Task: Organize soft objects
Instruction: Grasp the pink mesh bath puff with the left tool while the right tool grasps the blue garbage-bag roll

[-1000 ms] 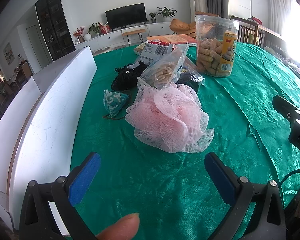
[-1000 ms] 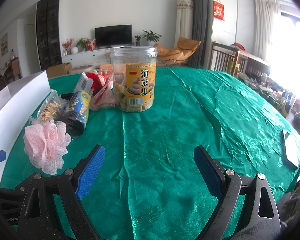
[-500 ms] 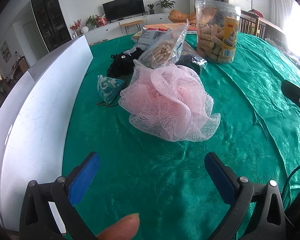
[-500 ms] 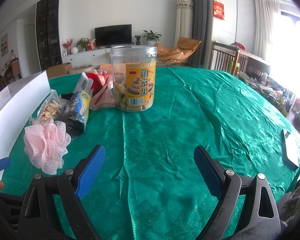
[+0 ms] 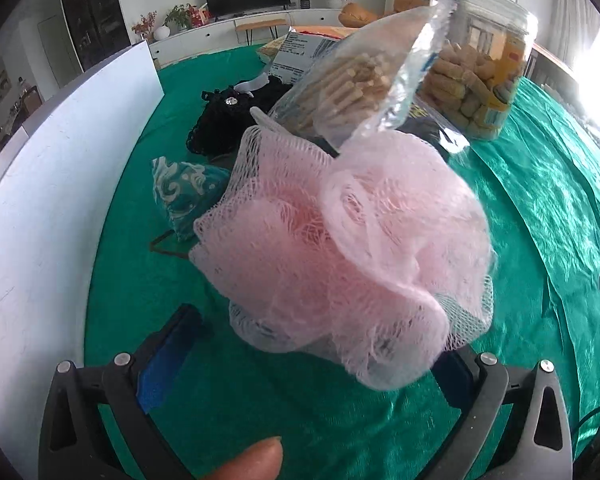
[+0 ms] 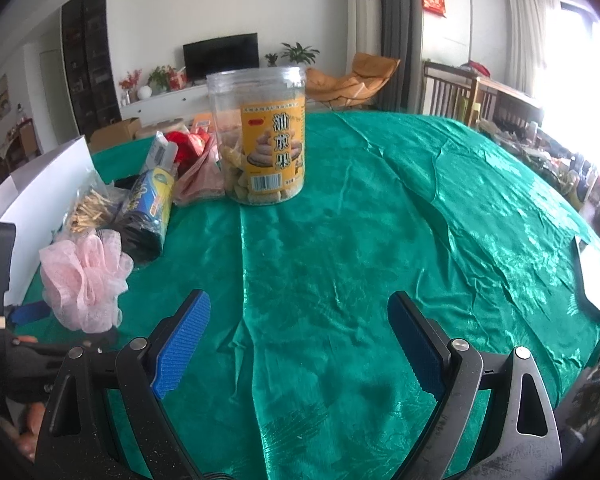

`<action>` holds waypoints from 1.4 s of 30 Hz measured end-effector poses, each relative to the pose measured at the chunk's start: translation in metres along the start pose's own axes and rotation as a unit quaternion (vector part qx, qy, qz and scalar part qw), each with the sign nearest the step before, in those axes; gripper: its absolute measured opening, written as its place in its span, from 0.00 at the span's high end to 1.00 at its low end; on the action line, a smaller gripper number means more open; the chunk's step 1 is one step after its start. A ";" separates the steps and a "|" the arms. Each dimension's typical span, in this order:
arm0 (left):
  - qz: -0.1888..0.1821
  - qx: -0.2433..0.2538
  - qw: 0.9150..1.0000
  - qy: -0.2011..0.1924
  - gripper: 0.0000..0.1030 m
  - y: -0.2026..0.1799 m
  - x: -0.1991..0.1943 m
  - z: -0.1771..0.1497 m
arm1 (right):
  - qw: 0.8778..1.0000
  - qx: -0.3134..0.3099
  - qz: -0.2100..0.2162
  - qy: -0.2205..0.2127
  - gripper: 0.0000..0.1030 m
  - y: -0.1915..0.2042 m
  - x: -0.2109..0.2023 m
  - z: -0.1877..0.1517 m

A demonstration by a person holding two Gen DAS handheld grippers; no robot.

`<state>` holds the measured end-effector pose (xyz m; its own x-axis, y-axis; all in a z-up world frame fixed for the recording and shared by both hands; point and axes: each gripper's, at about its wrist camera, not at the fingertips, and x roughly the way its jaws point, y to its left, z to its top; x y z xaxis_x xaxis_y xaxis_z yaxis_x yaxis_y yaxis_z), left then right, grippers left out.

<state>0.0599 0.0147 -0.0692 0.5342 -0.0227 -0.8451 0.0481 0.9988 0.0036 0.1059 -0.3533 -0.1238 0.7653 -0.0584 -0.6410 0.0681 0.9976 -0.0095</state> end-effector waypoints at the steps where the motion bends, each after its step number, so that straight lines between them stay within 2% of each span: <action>1: -0.004 -0.010 1.000 -0.002 0.00 0.004 0.002 0.003 | 1.000 0.005 0.004 0.012 0.11 -0.001 0.004 -0.001; 7: 0.012 -0.026 0.999 -0.029 0.00 0.010 0.008 0.007 | 0.997 0.041 0.023 0.062 0.11 0.001 0.013 -0.011; 11: 0.011 -0.024 0.999 -0.027 0.00 0.009 0.009 0.008 | 0.994 0.068 0.034 0.074 0.11 0.004 0.006 -0.019; 16: -0.012 0.009 1.000 -0.008 0.00 0.011 -0.001 -0.005 | 0.993 0.084 0.046 0.070 0.11 0.016 -0.013 -0.026; 18: -0.020 0.023 1.000 -0.006 0.00 0.012 -0.009 -0.015 | 0.991 0.094 0.076 0.051 0.11 0.024 -0.026 -0.026; 20: -0.027 0.032 0.999 -0.011 0.00 0.012 -0.017 -0.026 | 0.985 0.099 0.137 0.033 0.11 0.034 -0.032 -0.013; 25: -0.035 0.041 0.998 -0.021 0.00 0.013 -0.027 -0.040 | 0.965 0.076 0.241 0.071 0.12 0.100 -0.005 0.050; 28: -0.038 0.043 0.998 -0.025 0.00 0.014 -0.027 -0.040 | 0.962 0.031 0.241 0.120 0.13 0.157 0.028 0.067; 31: -0.040 0.044 0.998 -0.029 0.00 0.017 -0.025 -0.038 | 0.949 0.002 0.264 0.173 0.14 0.210 0.044 0.054; 32: -0.041 0.045 0.998 -0.029 0.00 0.018 -0.026 -0.038 | 0.948 -0.016 0.263 0.180 0.20 0.226 0.043 0.047; 33: -0.042 0.046 0.998 -0.030 0.00 0.018 -0.026 -0.038 | 0.951 -0.042 0.249 0.176 0.36 0.243 0.036 0.040; 34: -0.043 0.047 0.998 -0.030 0.00 0.018 -0.026 -0.037 | 0.957 -0.058 0.233 0.163 0.46 0.251 0.029 0.037; 36: -0.048 0.047 0.997 -0.031 0.00 0.020 -0.026 -0.037 | 0.957 -0.052 0.240 0.156 0.46 0.259 0.010 0.026; 38: -0.054 0.042 0.997 -0.033 0.00 0.022 -0.026 -0.037 | 0.958 -0.040 0.239 0.152 0.46 0.251 -0.014 0.015; 42: -0.061 0.040 0.997 -0.035 0.00 0.024 -0.027 -0.038 | 0.972 -0.003 0.190 0.138 0.46 0.209 -0.060 -0.014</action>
<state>0.0148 0.0408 -0.0665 0.5776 -0.1495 -0.8025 0.1820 0.9819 -0.0519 0.0652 -0.1405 -0.0980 0.5329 0.3260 -0.7808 -0.1912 0.9453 0.2642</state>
